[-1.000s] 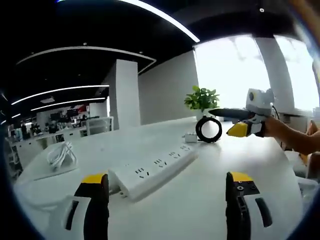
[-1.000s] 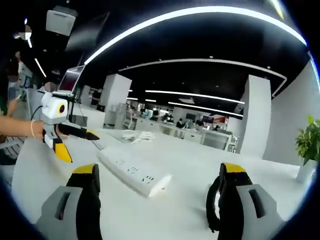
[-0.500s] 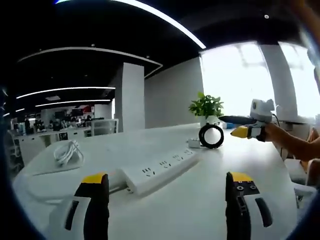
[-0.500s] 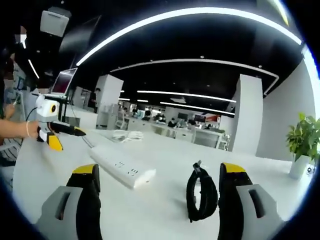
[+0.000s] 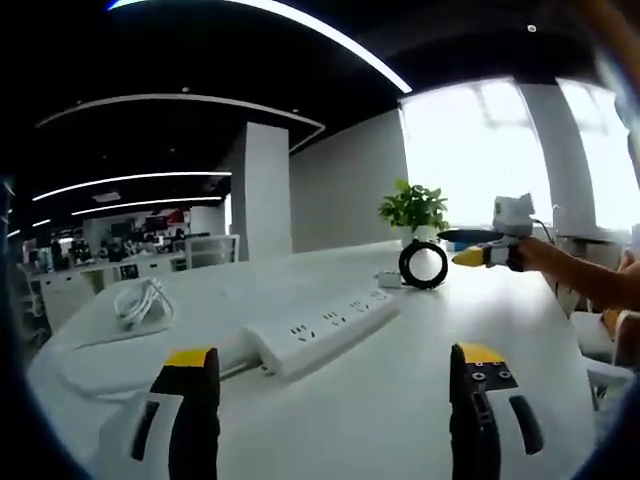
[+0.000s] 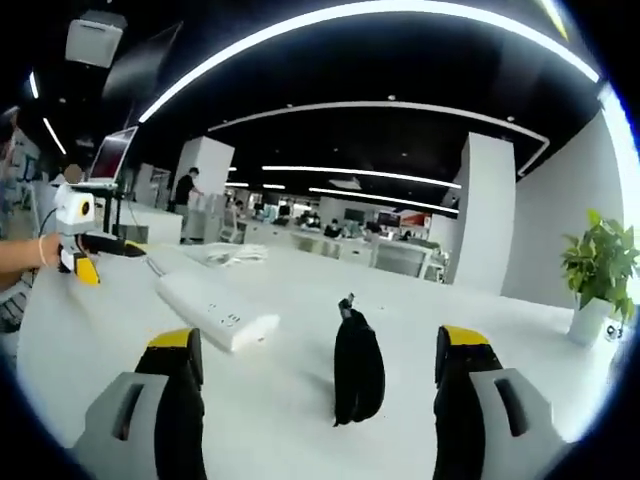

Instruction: Straighten the power strip on the desk, plug the charger into it

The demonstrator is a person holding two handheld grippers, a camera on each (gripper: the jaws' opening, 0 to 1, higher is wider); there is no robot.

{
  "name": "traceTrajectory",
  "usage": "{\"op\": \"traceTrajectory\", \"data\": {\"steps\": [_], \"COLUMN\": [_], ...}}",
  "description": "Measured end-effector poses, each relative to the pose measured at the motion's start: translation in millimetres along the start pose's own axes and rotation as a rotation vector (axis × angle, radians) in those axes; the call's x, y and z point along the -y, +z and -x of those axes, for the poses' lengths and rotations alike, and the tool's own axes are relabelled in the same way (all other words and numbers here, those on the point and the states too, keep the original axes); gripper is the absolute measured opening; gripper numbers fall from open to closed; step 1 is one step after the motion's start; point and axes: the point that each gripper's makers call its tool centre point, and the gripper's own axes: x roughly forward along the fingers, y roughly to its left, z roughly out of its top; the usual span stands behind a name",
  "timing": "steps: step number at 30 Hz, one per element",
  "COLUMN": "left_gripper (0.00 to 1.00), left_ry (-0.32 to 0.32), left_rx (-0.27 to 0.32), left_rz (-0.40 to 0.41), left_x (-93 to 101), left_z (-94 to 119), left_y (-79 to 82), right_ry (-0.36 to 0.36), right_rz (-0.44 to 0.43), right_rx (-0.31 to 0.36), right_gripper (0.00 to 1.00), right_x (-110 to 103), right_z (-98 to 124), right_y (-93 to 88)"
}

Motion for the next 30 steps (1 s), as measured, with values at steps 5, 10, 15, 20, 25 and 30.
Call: {"op": "traceTrajectory", "data": {"steps": [5,10,15,20,25,30], "left_gripper": [0.96,0.94,0.94,0.93,0.92,0.92], "left_ry": [0.000,-0.004,-0.008,-0.006,-0.004,-0.002], "left_rx": [0.000,0.000,0.006,0.005,0.005,0.004], "left_rz": [0.004,0.002,0.015,0.016,0.021,0.014], "left_x": [-0.8,-0.5,-0.2,-1.2,-2.4,-0.8], "left_z": [2,3,3,4,4,5], "left_y": [-0.9,0.2,1.3,1.1,0.8,-0.7], "right_ry": [-0.011,-0.002,0.000,0.012,0.017,0.003], "right_rz": [-0.015,-0.065,-0.071,-0.084,-0.098,-0.086], "right_rx": [-0.040,-0.048,-0.061,-0.066,-0.085,-0.095], "right_gripper": [0.90,0.81,0.72,0.57,0.41,0.31], "right_x": [9,11,11,10,12,16], "right_z": [-2,-5,-8,-10,-11,-10], "right_y": [-15.5,-24.1,-28.3,-31.2,-37.2,-40.7]}}
